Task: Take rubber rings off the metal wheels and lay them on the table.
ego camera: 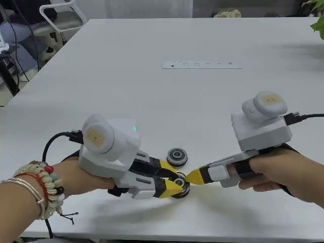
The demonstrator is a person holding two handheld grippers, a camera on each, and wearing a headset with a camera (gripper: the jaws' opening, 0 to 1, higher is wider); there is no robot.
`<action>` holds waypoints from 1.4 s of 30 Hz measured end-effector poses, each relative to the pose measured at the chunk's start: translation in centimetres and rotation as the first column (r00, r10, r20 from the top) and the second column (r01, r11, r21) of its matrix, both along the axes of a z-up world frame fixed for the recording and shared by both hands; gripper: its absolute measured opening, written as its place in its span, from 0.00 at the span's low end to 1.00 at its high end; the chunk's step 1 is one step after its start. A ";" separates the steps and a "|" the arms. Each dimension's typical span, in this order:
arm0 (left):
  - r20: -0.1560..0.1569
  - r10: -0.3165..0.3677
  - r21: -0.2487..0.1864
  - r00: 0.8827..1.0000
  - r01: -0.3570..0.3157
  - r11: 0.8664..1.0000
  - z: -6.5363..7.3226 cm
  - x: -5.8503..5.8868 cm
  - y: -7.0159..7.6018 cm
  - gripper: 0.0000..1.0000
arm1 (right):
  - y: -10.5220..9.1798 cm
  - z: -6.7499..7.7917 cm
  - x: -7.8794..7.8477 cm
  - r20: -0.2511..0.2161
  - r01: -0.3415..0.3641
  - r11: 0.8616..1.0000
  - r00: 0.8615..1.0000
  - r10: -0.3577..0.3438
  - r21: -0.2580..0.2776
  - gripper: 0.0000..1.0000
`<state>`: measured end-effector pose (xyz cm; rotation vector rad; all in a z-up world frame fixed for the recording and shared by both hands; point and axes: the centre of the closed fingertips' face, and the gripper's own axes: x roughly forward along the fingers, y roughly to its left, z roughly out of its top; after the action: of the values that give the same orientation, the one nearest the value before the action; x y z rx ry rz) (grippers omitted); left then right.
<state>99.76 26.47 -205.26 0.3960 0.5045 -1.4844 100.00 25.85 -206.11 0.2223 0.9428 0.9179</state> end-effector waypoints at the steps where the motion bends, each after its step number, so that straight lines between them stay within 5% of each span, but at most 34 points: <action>1: 0.000 0.000 -0.001 1.000 0.000 1.000 0.1 0.0 0.0 0.16 | 0.0 0.0 0.0 0.000 0.000 1.000 1.000 0.000 0.000 0.00; 8: 0.042 -0.047 -0.029 0.998 0.048 0.998 1.8 -0.9 -0.8 0.43 | 0.2 0.7 0.0 0.046 -0.037 0.999 0.998 0.038 -0.031 0.00; 15: 0.061 -0.076 -0.060 0.995 0.080 0.995 4.2 -1.7 -1.5 0.56 | 0.2 1.0 0.1 0.054 -0.044 0.998 0.998 0.046 -0.034 0.00; 19: 0.046 -0.085 -0.075 0.995 0.088 0.993 5.5 -2.2 -1.8 0.68 | 0.1 0.9 0.0 0.049 -0.047 0.998 0.998 0.049 -0.041 0.00; 24: 0.082 -0.088 -0.091 0.993 0.096 0.991 7.8 -2.4 -1.6 0.70 | 0.0 1.2 -0.1 0.051 -0.048 0.998 0.997 0.050 -0.041 0.00; 32: 0.151 -0.033 -0.074 0.988 0.045 0.996 10.1 -2.6 1.0 0.77 | -0.2 1.3 0.0 0.048 -0.043 0.998 0.998 0.045 -0.038 0.00; 42: 0.190 0.086 -0.099 0.978 -0.068 0.993 12.2 -2.8 5.2 0.81 | -0.4 1.7 0.0 0.048 -0.034 0.999 0.998 0.035 -0.029 0.00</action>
<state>97.01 31.66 -193.03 0.4383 0.2916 -1.3721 100.01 25.49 -204.40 0.1598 0.9165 0.9373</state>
